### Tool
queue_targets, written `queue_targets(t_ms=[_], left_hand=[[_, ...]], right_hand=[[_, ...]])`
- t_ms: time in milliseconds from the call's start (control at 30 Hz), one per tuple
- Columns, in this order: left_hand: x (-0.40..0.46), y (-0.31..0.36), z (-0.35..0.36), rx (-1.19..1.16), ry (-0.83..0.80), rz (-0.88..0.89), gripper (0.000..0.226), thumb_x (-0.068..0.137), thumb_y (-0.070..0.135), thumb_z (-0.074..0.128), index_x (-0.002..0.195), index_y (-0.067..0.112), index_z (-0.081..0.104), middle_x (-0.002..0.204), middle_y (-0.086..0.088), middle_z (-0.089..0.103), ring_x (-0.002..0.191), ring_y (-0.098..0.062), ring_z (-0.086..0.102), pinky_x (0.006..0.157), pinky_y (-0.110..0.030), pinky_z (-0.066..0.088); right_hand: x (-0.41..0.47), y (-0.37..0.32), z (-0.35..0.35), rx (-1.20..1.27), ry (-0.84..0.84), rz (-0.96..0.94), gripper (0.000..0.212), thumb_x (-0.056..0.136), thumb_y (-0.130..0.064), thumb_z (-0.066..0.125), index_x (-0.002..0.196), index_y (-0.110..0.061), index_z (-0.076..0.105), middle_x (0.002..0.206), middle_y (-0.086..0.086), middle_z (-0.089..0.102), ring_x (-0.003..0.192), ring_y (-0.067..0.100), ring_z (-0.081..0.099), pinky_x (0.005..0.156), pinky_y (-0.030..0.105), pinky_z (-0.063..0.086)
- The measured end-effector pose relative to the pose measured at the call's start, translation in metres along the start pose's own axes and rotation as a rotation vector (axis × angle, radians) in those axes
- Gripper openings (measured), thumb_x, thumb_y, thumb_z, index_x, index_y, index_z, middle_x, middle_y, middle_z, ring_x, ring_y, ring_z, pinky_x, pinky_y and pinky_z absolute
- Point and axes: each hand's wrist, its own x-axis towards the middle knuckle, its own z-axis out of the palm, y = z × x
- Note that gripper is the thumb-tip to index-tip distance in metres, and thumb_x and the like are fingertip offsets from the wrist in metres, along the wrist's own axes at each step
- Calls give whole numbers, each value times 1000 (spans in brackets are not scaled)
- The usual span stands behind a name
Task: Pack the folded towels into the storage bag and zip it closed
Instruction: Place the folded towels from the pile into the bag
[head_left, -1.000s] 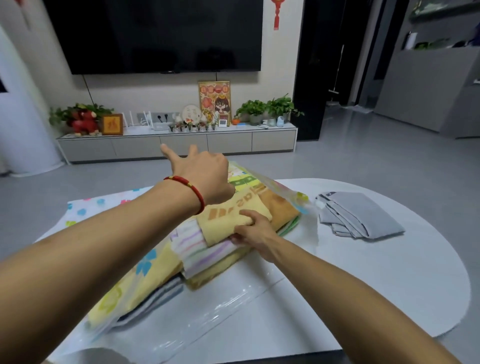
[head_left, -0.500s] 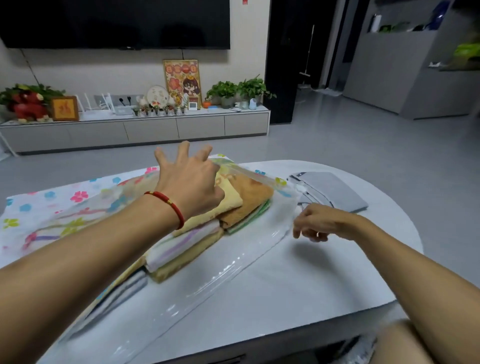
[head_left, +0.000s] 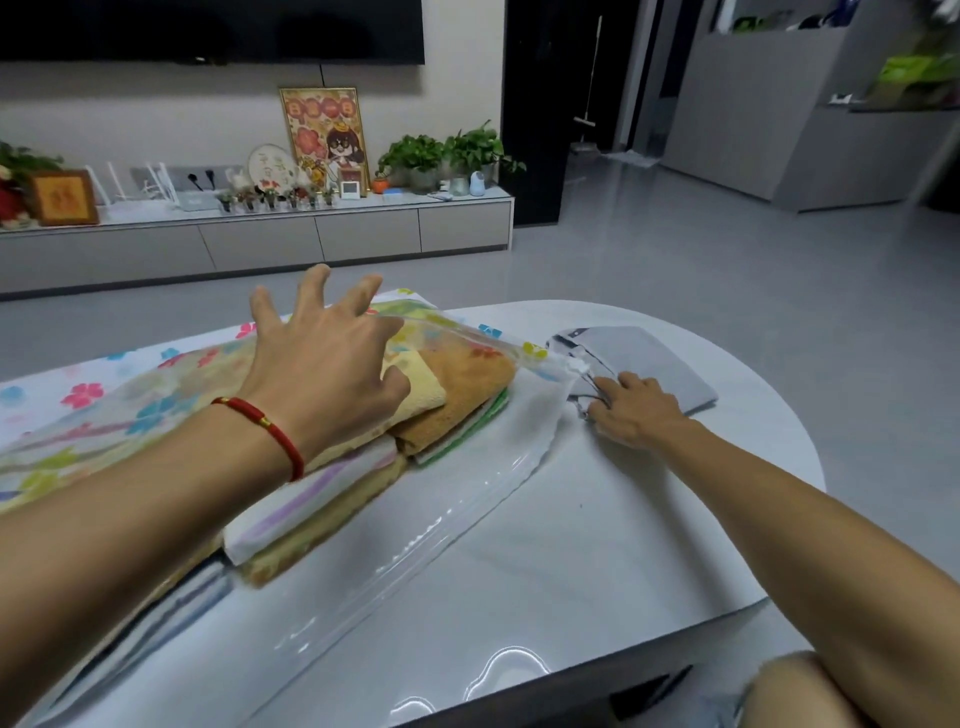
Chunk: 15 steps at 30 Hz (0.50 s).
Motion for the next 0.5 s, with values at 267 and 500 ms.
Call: queue_targets(t_ms=[267,500], left_hand=[[-19,-1,-10,-51,-33,-64,53,84,42,54,137,44,48,160,-2,28,147,-41,11,102,-84,10],[-46,-10,-14,-21,-59,-75,54,82,42,56,136,46,49,158,-3,29,144,-41,15,102,-83,14]], right_hand=[[-96,-13,-7,-75,-137,15,55,97,-61,42,138,-25,50,140,14,52,129,37,48,107,46,43],[-154,14,-24,146,83,106,39,97,-33,54,136,-32,61,140,12,62,126,34,57,106,44,49]])
